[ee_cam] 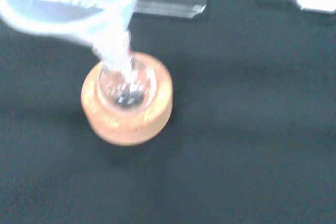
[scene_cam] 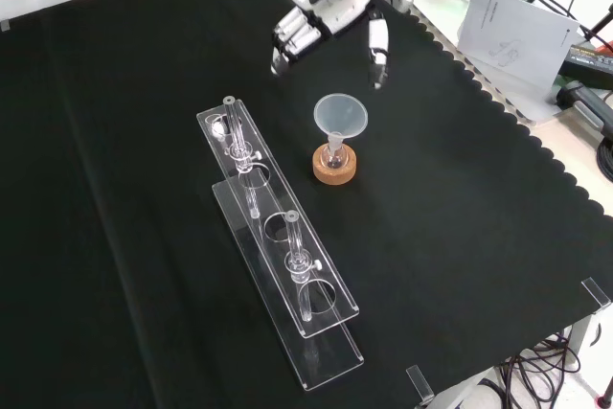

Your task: Place the funnel on the round-bottom flask.

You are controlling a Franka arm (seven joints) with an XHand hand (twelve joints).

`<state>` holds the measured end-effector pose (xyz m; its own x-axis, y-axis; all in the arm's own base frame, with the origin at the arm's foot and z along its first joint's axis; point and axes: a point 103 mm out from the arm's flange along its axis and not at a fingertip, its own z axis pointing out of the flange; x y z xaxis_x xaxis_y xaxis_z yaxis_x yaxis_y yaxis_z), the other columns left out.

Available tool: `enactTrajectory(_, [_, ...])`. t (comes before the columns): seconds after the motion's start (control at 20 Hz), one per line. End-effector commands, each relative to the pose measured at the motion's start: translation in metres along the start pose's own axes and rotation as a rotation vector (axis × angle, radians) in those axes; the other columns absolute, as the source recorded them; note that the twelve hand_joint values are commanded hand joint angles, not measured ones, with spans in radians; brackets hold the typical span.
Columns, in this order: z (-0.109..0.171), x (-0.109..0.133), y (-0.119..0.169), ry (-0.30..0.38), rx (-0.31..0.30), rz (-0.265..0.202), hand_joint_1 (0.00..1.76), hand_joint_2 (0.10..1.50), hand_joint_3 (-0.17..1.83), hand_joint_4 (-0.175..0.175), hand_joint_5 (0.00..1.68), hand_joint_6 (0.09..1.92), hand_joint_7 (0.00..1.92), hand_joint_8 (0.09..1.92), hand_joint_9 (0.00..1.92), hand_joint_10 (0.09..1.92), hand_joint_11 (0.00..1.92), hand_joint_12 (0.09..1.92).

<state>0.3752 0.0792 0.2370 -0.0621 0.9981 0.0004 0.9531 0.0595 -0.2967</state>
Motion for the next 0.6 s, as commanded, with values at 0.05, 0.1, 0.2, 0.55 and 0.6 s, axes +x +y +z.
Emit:
enactTrajectory(0.05, [-0.038,-0.032,-0.019,0.016,-0.077,-0.024,0.51,0.72,0.07,-0.066,0.16,0.09,0.03,0.45,0.16,0.79,0.12,1.49])
enactTrajectory(0.1, [-0.041,-0.037,-0.019,0.013,-0.077,-0.020,0.52,0.73,0.06,-0.066,0.17,0.09,0.02,0.53,0.17,0.79,0.13,1.49])
enactTrajectory(0.2, [-0.048,-0.045,-0.019,0.005,-0.080,-0.014,0.53,0.73,0.06,-0.066,0.18,0.09,0.00,0.61,0.19,0.79,0.14,1.49])
enactTrajectory(0.55, [-0.063,-0.072,-0.012,-0.017,-0.087,0.012,0.61,0.75,0.07,-0.065,0.24,0.09,0.06,0.70,0.28,0.77,0.19,1.46])
enactTrajectory(0.6, [-0.063,-0.076,-0.010,-0.018,-0.080,0.016,0.64,0.76,0.07,-0.065,0.26,0.09,0.08,0.71,0.30,0.76,0.20,1.46])
